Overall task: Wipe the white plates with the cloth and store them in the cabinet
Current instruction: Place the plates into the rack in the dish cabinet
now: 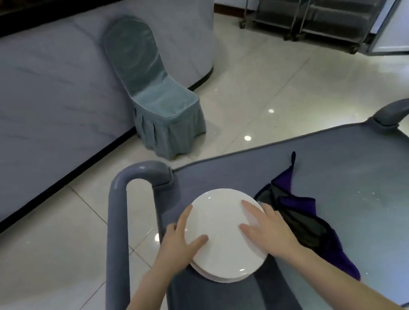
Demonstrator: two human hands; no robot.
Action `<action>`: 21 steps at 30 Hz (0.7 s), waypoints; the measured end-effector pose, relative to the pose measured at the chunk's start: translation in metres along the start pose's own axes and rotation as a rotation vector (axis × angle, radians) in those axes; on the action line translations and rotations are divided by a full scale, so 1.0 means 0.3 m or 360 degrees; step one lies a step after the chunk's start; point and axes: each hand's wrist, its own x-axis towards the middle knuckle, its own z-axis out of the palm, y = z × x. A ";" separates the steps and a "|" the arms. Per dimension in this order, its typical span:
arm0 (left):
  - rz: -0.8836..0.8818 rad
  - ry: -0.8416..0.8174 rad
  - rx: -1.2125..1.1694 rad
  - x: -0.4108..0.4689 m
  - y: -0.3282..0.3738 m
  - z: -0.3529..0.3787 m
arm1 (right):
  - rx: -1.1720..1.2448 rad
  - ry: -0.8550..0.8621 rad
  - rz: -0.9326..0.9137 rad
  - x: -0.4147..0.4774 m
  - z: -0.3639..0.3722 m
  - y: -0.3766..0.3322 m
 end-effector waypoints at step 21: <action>0.0114 0.0029 -0.0332 0.024 0.001 0.008 | 0.1341 -0.0136 0.0163 -0.036 -0.021 0.051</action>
